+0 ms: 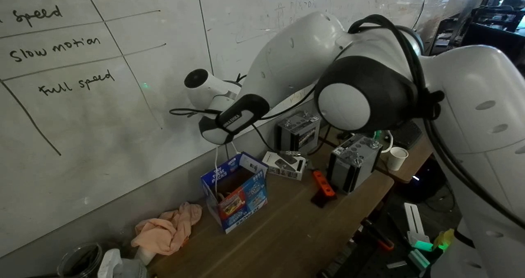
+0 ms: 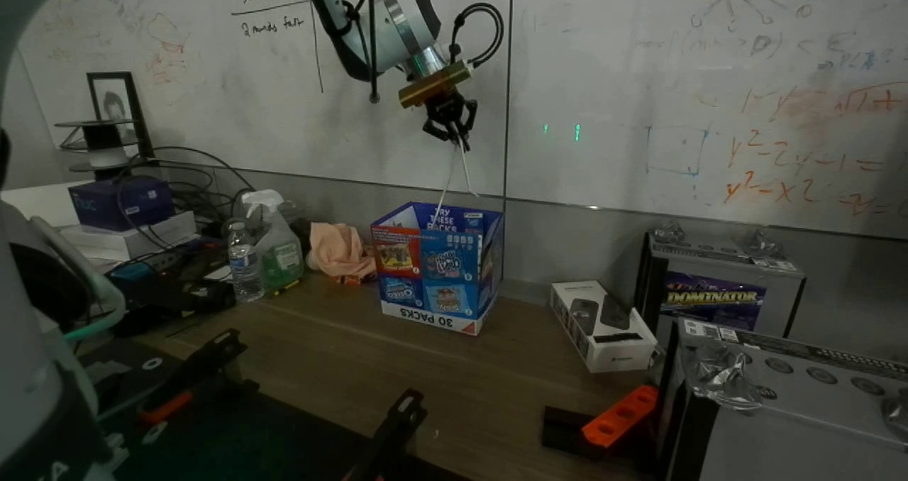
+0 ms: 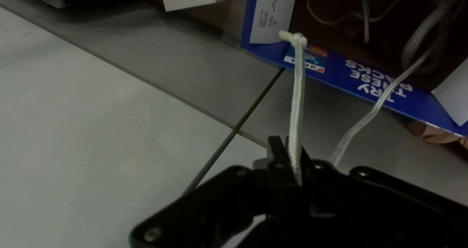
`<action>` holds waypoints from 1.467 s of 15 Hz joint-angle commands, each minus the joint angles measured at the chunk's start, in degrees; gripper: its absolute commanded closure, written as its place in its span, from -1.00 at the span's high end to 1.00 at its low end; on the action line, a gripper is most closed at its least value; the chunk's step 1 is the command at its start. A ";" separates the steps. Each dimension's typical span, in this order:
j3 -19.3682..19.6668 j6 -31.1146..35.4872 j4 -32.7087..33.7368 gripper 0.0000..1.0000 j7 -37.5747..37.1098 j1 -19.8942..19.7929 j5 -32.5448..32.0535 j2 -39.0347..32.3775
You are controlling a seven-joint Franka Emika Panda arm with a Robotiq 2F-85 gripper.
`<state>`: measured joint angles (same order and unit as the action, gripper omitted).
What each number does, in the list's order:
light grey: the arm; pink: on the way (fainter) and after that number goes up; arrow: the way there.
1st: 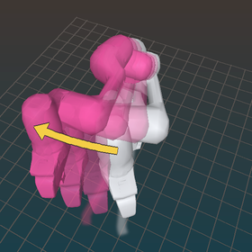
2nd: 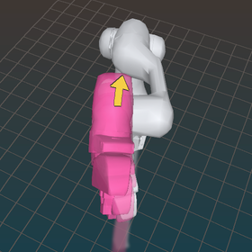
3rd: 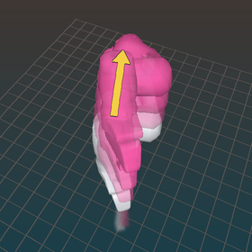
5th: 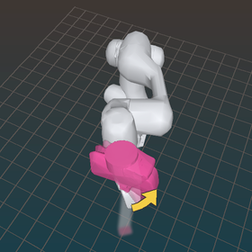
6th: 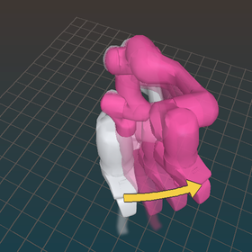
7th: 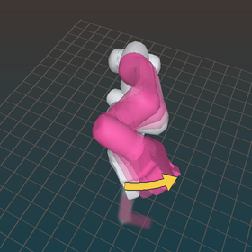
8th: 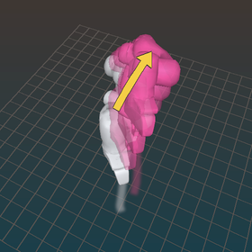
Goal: Put the ropes in the box one at a time
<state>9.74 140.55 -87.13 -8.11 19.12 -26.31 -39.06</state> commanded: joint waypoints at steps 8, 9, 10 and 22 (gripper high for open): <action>-8.67 -7.69 -1.05 -0.86 12.02 -7.70 4.83 1.65; -8.93 -8.23 -0.96 -0.86 12.44 -7.91 4.94 1.60; -9.14 -8.97 -0.73 -0.85 12.76 -8.12 5.16 1.52; -9.45 -13.26 -9.60 1.00 15.05 -11.84 6.95 11.86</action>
<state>0.96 128.15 -88.67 4.94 9.90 -21.01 -36.59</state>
